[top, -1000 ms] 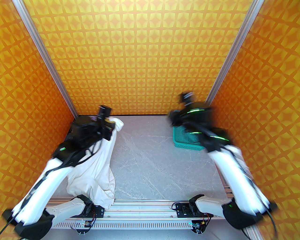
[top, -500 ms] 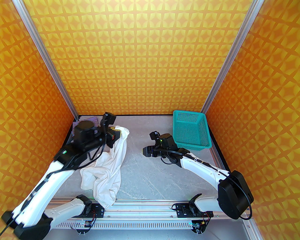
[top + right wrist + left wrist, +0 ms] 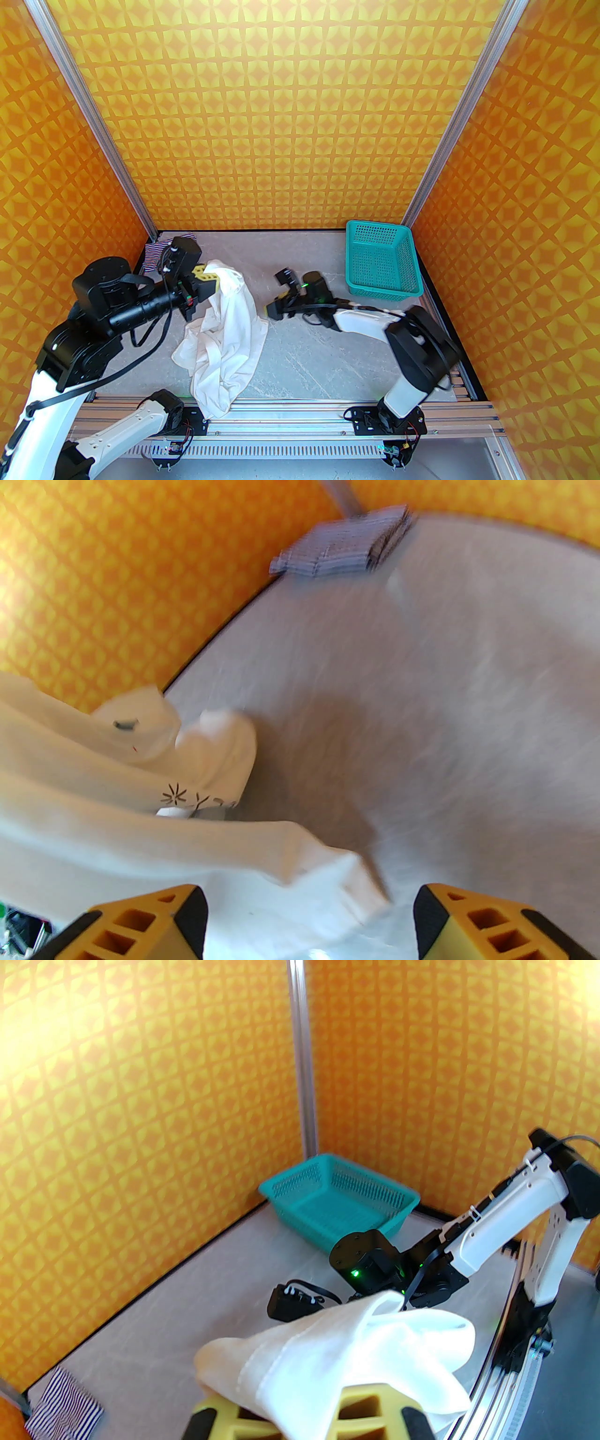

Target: Fold and stack the mixed laundry pile

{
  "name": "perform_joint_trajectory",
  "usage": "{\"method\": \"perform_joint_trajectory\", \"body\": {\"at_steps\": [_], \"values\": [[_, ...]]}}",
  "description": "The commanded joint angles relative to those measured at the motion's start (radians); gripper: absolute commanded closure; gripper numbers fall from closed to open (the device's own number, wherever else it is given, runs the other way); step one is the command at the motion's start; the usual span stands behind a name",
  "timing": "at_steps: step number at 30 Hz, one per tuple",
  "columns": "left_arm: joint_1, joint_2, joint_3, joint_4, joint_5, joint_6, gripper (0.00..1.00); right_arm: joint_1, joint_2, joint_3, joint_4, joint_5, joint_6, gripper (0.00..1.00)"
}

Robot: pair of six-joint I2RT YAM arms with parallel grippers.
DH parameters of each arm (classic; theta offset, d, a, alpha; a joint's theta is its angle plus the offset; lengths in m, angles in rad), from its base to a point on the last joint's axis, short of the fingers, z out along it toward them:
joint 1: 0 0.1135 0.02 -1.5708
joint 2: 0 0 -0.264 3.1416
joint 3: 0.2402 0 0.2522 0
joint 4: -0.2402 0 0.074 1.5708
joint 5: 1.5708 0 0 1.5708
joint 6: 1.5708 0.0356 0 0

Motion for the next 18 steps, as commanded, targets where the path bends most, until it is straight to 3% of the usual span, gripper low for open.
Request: {"method": "perform_joint_trajectory", "body": {"at_steps": [1,8,16,18], "values": [[0.02,-0.011,-0.017,-0.074,-0.09,0.031,1.0,0.034,0.07,0.081,-0.169,0.108,0.028,0.26],[0.058,-0.052,-0.11,-0.066,-0.094,0.006,1.0,0.052,0.15,0.103,-0.161,0.109,0.053,0.29],[0.093,-0.051,-0.119,-0.055,-0.093,-0.003,1.0,0.111,0.264,0.224,-0.413,0.249,0.061,0.46],[0.101,-0.044,-0.123,-0.05,-0.094,-0.005,1.0,0.123,0.266,0.216,-0.442,0.276,0.075,0.54]]}}
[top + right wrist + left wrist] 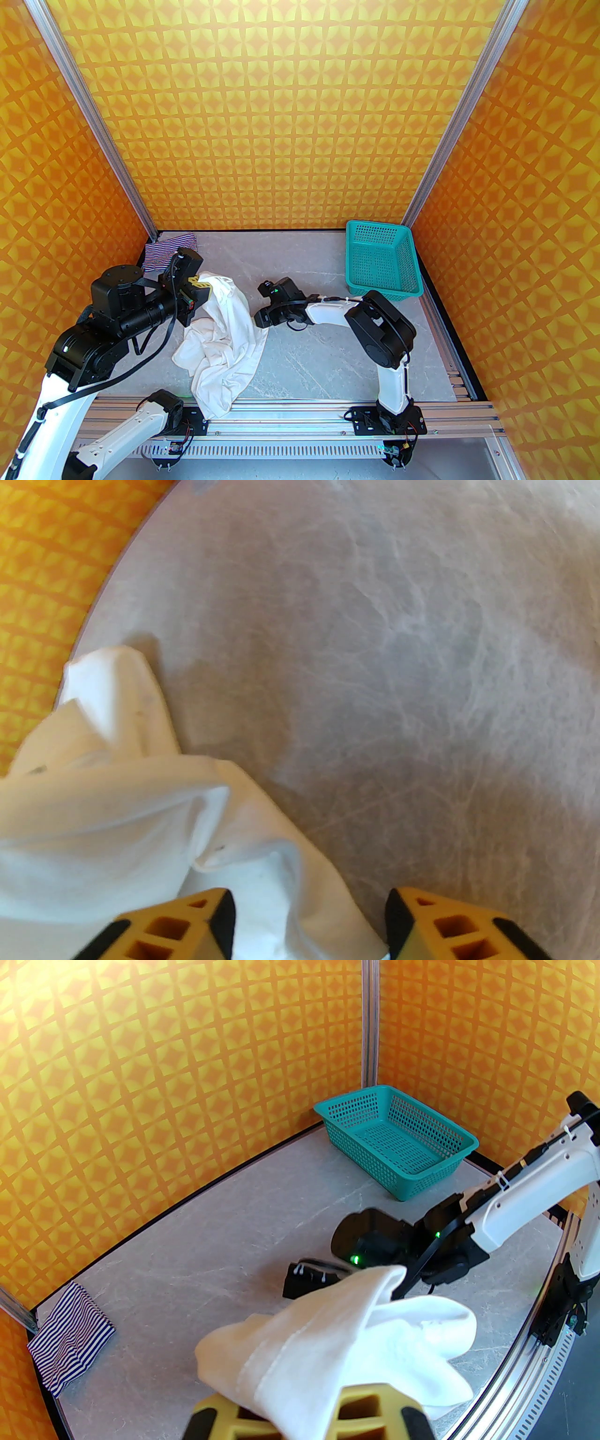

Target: Fold and stack the mixed laundry pile

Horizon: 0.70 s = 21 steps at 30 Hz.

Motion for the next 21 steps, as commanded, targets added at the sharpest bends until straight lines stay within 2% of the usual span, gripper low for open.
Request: {"method": "perform_joint_trajectory", "body": {"at_steps": [1,4,8,13,18,21], "values": [[0.019,0.003,-0.008,0.019,-0.016,-0.009,1.0,0.035,0.035,-0.015,-0.151,0.084,0.033,0.6],[0.034,0.005,-0.019,0.03,-0.015,-0.017,1.0,0.047,0.003,-0.051,-0.182,0.099,0.042,0.72],[0.049,0.001,-0.037,0.049,-0.015,-0.021,1.0,0.051,-0.081,-0.115,-0.185,0.117,0.042,0.99],[0.068,0.011,-0.058,0.099,-0.017,-0.026,1.0,0.027,-0.241,-0.089,-0.258,0.295,-0.004,1.0],[0.108,0.032,0.001,0.158,-0.057,-0.006,1.0,-0.099,-0.467,0.0,-0.313,0.459,-0.113,1.0],[0.131,0.061,0.101,0.162,-0.111,0.035,1.0,-0.185,-0.569,0.126,-0.365,0.553,-0.198,1.0]]}}
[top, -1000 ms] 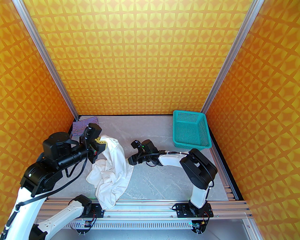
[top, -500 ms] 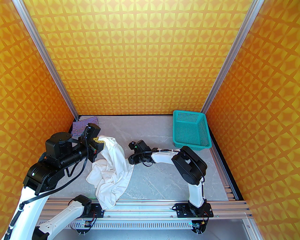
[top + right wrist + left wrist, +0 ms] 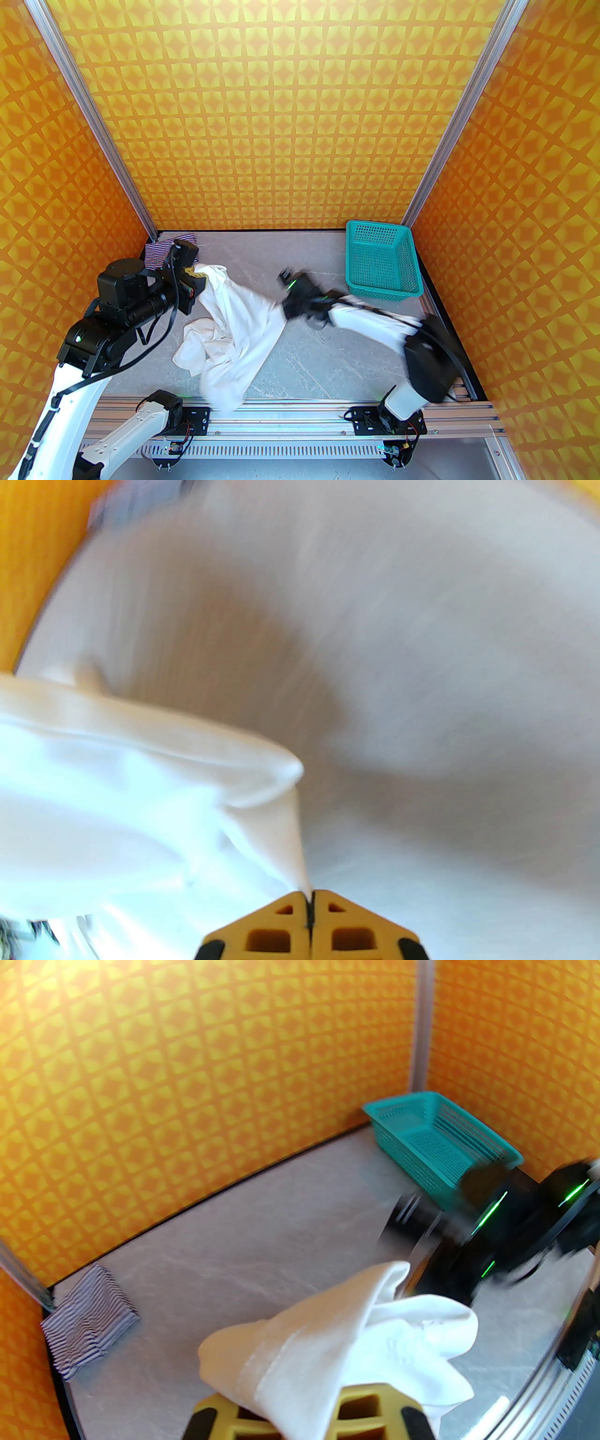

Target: Fold and stack the mixed laundry pile

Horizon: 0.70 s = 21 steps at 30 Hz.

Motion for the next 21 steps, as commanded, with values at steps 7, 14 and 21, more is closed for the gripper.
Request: {"method": "perform_joint_trajectory", "body": {"at_steps": [7,14,21], "values": [[0.043,-0.02,0.28,0.084,-0.144,0.124,1.0,-0.196,-0.33,0.348,-0.127,0.22,-0.228,1.0],[0.043,-0.102,0.481,-0.043,-0.075,0.186,1.0,-0.197,-0.576,0.433,-0.187,0.251,-0.281,1.0],[0.044,0.038,0.705,-0.097,-0.086,0.106,1.0,-0.197,-0.555,0.653,-0.347,0.344,-0.274,1.0]]}}
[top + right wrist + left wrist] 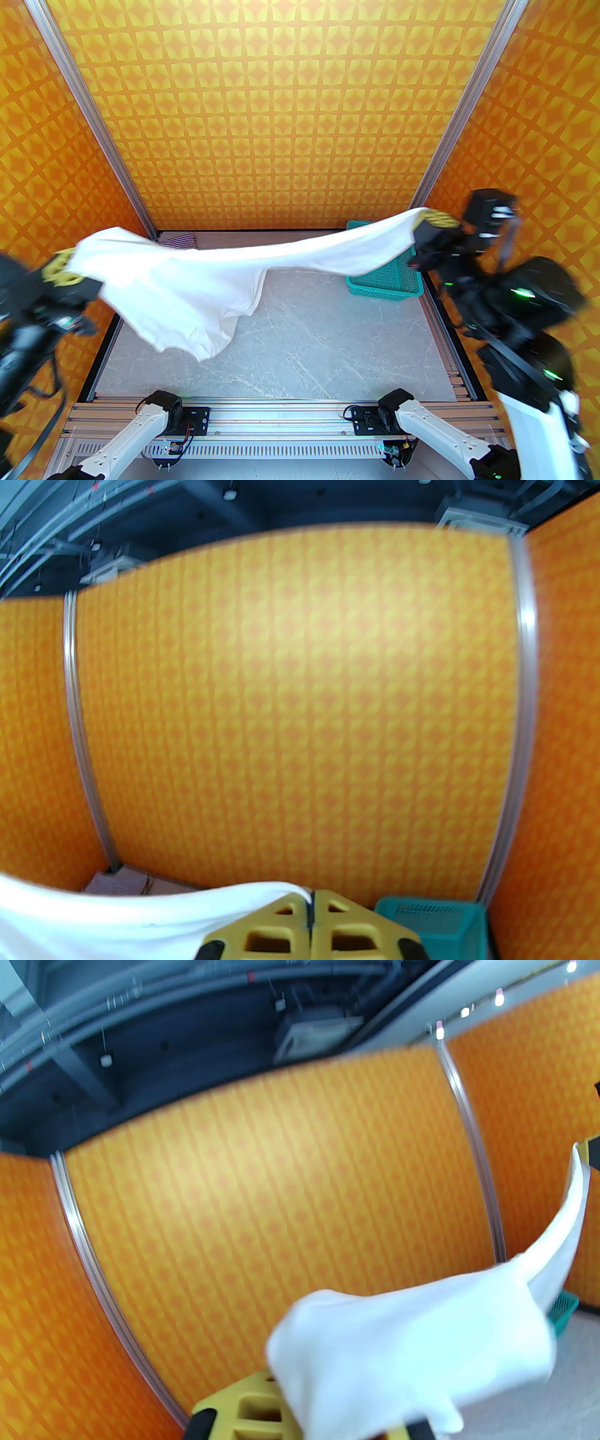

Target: Fold and stack the mixed laundry pile

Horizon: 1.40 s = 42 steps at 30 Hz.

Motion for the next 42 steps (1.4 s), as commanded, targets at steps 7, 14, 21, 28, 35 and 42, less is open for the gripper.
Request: {"method": "perform_joint_trajectory", "body": {"at_steps": [7,14,21,28,35,42], "values": [[0.022,0.511,0.301,-0.172,-0.138,-0.11,1.0,0.0,0.291,0.172,-0.202,0.088,0.013,1.0],[0.148,0.856,0.064,0.102,-0.043,-0.145,0.99,-0.101,0.668,0.05,0.018,-0.109,0.065,1.0],[0.218,1.301,0.134,0.235,-0.049,-0.207,0.61,-0.16,1.165,0.208,0.153,-0.196,0.059,0.56],[0.226,1.276,0.027,0.192,-0.085,-0.272,0.39,-0.156,1.2,0.207,0.038,-0.218,0.097,0.36],[0.161,0.966,-0.5,0.293,-0.012,-0.422,0.45,-0.011,0.958,-0.281,0.107,-0.255,0.242,0.36],[0.132,1.028,-0.696,0.418,0.056,-0.475,0.52,0.022,1.007,-0.437,0.153,-0.234,0.326,0.41]]}}
